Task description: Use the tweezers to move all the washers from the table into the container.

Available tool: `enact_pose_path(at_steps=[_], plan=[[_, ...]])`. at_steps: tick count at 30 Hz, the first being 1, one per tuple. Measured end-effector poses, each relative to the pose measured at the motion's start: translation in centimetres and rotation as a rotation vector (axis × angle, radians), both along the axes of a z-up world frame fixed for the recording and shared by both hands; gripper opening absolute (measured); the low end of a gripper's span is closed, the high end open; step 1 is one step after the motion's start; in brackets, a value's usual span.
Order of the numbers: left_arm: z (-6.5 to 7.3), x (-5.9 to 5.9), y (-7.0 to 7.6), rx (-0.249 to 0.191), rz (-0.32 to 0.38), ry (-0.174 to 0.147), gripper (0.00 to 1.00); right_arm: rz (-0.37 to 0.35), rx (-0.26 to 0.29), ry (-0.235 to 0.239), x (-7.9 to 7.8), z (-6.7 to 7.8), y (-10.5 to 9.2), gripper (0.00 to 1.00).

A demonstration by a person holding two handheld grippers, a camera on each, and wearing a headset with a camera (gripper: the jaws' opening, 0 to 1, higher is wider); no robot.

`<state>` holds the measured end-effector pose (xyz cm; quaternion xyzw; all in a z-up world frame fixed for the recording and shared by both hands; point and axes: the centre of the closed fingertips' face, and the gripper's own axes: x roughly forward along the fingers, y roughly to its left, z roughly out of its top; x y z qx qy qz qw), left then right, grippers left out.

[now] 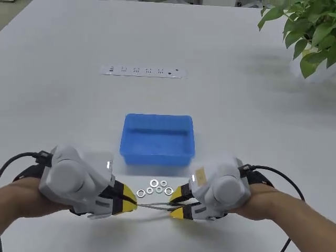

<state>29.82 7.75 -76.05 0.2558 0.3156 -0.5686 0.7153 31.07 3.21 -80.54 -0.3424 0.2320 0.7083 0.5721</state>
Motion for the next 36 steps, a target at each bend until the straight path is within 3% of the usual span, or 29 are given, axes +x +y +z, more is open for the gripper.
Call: enact_pose_path(at_steps=[21, 30, 36], plan=[[3.6, 0.1, -0.8, -0.006, -0.042, -0.059, 0.05, -0.016, 0.034, -0.001, -0.2, 1.0, 0.7, 0.12], [6.4, 0.6, -1.7, -0.023, -0.058, -0.135, 0.05, -0.063, 0.096, 0.006, 0.1, 2.3, 1.6, 0.12], [7.2, 0.8, -2.3, -0.042, -0.065, -0.15, 0.05, -0.073, 0.113, 0.001, 0.1, 2.7, 2.1, 0.12]])
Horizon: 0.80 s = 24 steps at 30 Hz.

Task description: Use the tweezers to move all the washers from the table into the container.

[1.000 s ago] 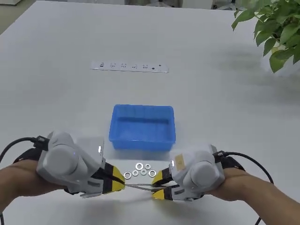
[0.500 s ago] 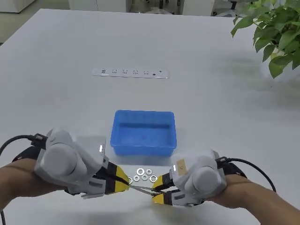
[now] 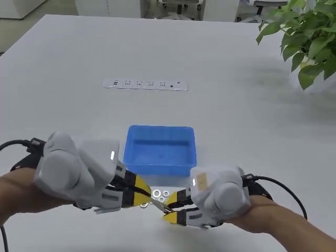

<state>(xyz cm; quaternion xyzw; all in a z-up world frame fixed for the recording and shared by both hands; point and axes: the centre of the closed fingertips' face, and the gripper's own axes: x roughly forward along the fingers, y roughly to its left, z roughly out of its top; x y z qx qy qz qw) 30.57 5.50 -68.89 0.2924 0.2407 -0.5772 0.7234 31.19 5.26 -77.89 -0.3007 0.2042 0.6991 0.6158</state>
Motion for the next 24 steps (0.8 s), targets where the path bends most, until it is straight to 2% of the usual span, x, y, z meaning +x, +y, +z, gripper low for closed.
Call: enact_pose_path(at_steps=[11, 17, 20, 24], plan=[[0.3, -0.5, -1.6, -0.034, -0.022, 0.002, 0.05, -0.016, 0.014, 0.02, -0.9, -0.2, 0.4, 0.12], [0.0, -0.7, -2.6, -0.055, -0.035, 0.009, 0.05, -0.017, 0.009, 0.026, -1.3, -0.6, 0.1, 0.12], [0.1, -0.8, -3.2, -0.084, -0.039, 0.01, 0.05, -0.023, 0.015, 0.029, -1.3, -0.5, 0.0, 0.12], [0.2, -0.8, -3.6, -0.102, -0.047, 0.012, 0.05, -0.029, 0.02, 0.033, -1.3, -0.5, -0.1, 0.12]])
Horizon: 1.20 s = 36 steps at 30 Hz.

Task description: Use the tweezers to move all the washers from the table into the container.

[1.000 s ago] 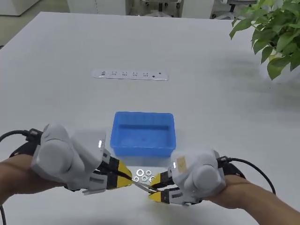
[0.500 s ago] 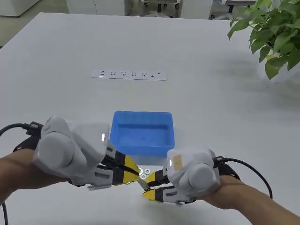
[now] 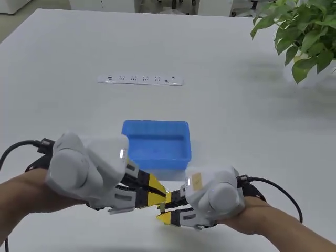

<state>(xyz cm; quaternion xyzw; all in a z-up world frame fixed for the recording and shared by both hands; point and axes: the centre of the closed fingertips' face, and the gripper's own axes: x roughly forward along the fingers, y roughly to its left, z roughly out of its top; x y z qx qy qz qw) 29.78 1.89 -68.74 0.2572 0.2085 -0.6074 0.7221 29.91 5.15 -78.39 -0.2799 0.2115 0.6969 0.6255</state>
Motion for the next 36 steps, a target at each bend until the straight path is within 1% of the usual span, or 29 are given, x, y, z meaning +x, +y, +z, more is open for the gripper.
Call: enact_pose_path(at_steps=[3, 4, 6, 11, 19, 23, 26, 36], plan=[[0.0, 0.03, -0.22, -0.012, -0.004, 0.005, 0.05, -0.001, 0.002, -0.001, 0.02, 0.01, -0.05, 0.12], [0.01, 0.07, -0.33, -0.023, -0.002, 0.011, 0.05, -0.002, 0.003, -0.001, 0.03, 0.01, -0.07, 0.12], [0.01, 0.12, -0.41, -0.033, -0.001, 0.014, 0.05, -0.007, 0.005, 0.001, 0.06, 0.01, -0.12, 0.12], [-0.12, 0.1, -0.65, -0.06, 0.001, 0.032, 0.05, -0.011, 0.009, 0.004, 0.03, 0.02, -0.2, 0.12], [-0.65, 0.1, -0.62, -0.06, 0.002, 0.037, 0.05, -0.011, 0.008, 0.003, 0.01, 0.04, -0.2, 0.12], [-0.85, 0.2, -0.61, -0.074, 0.012, 0.046, 0.05, -0.01, 0.007, 0.004, 0.03, 0.05, -0.21, 0.12], [-0.87, 0.22, -0.62, -0.076, 0.015, 0.045, 0.05, -0.011, 0.003, 0.003, 0.04, 0.06, -0.24, 0.13], [-0.87, 0.37, -0.45, -0.06, 0.013, 0.037, 0.05, -0.03, 0.003, 0.005, 0.4, 0.58, -0.31, 0.16]])
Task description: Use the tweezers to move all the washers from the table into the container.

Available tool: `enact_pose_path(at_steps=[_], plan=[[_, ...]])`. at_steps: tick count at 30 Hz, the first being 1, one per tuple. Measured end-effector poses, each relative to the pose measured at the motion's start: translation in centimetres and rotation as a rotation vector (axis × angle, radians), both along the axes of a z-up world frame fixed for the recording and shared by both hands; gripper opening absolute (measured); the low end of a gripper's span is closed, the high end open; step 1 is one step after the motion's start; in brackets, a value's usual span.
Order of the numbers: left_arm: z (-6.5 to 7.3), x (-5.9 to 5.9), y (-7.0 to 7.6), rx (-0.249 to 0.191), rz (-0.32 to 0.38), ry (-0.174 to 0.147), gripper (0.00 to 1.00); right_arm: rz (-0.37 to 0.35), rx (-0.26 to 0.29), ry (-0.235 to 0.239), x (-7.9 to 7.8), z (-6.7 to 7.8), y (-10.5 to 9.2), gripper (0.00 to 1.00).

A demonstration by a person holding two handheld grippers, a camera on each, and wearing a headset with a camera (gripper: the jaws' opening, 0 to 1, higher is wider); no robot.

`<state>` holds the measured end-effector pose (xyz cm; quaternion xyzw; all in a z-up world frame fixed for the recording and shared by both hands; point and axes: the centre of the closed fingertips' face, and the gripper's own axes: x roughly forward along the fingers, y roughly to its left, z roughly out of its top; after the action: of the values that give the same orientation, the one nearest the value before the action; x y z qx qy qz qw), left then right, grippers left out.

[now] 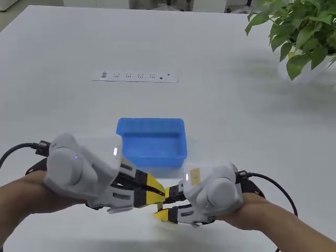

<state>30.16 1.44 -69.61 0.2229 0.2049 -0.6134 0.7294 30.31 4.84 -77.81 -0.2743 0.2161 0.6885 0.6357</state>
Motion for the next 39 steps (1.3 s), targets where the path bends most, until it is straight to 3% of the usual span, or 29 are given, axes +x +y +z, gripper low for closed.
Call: enact_pose_path(at_steps=[14, 20, 39], plan=[[0.0, 0.2, 0.4, 0.028, -0.003, -0.009, 0.05, -0.072, 0.001, 0.006, 0.7, 0.8, -0.6, 0.33], [0.3, 0.5, 0.5, 0.029, -0.005, -0.014, 0.05, -0.114, -0.009, -0.019, 1.2, 1.4, -1.5, 0.41], [1.5, 1.4, 0.6, 0.023, 0.014, -0.028, 0.05, -0.313, 0.065, -0.021, 4.4, 4.0, -4.0, 0.64]])
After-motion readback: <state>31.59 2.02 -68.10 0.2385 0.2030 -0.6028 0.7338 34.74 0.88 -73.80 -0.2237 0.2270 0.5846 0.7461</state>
